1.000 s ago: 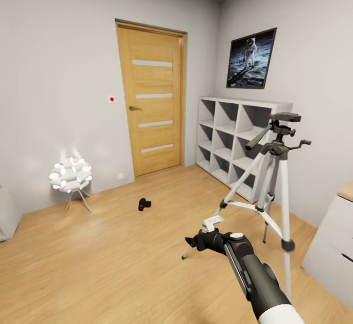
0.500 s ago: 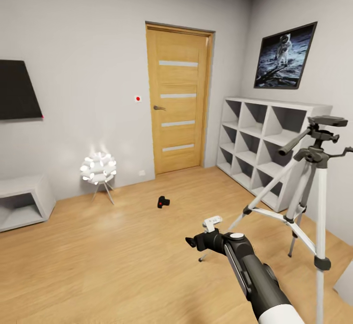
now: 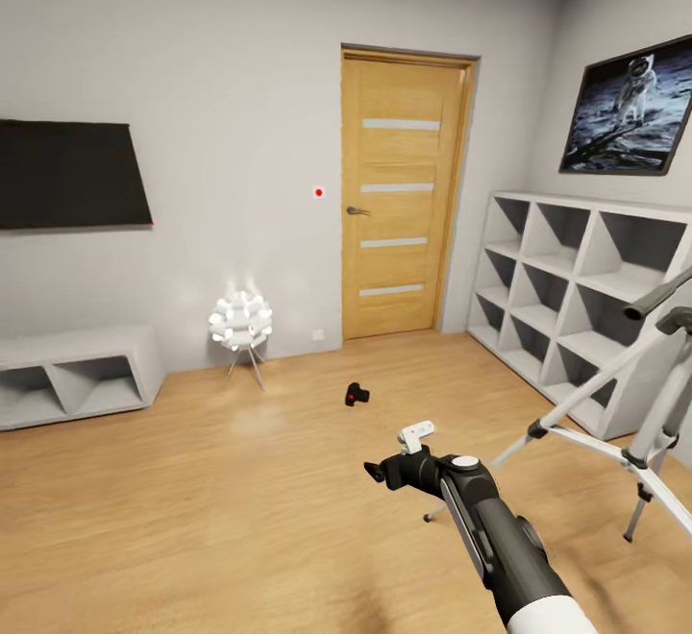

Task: Attach the digital camera to the camera tripod in the bedroom.

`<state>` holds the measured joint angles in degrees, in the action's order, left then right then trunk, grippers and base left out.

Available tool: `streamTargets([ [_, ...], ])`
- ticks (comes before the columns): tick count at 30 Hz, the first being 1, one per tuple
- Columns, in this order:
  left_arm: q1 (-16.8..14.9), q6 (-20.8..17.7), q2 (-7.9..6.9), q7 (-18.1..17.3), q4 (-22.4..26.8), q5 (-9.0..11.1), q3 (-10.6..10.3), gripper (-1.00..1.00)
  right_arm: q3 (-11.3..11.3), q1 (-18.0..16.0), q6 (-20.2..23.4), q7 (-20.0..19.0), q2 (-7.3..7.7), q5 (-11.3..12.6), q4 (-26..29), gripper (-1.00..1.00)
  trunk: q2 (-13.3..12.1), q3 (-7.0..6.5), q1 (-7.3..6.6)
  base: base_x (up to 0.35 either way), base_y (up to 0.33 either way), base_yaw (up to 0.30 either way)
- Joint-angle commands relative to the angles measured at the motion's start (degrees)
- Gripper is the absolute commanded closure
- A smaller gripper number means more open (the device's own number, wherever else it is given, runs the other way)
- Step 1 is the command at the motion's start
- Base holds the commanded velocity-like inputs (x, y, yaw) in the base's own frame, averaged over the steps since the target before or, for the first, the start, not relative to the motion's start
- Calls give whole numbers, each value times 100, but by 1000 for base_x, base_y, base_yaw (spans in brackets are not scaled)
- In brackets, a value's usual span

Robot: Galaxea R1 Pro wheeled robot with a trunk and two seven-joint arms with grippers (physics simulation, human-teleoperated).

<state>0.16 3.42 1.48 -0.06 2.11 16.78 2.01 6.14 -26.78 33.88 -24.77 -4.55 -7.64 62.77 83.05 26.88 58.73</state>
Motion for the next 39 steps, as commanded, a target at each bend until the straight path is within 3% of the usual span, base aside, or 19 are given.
streamTargets([
  [1,2,9,2,1,7,18,18,-100,-6,-3,17,-46,-2,-60,7,-100,3,5,0,0,0,300],
  [11,2,9,8,-2,5,8,12,-100,-26,-3,-3,-34,-2,-52,-238,-100,3,5,0,0,0,300],
  [23,2,9,10,0,6,-1,5,-100,-56,-3,-341,1,-6,-43,-477,-100,3,5,0,2,0,246],
  [34,2,-5,4,-3,9,-36,-6,-100,-327,-3,-423,41,-5,-51,-507,-100,3,5,0,202,0,28],
  [39,2,-7,2,-3,9,-47,-7,-100,-558,-3,-430,42,-14,-53,-505,-100,3,5,0,310,0,2],
])
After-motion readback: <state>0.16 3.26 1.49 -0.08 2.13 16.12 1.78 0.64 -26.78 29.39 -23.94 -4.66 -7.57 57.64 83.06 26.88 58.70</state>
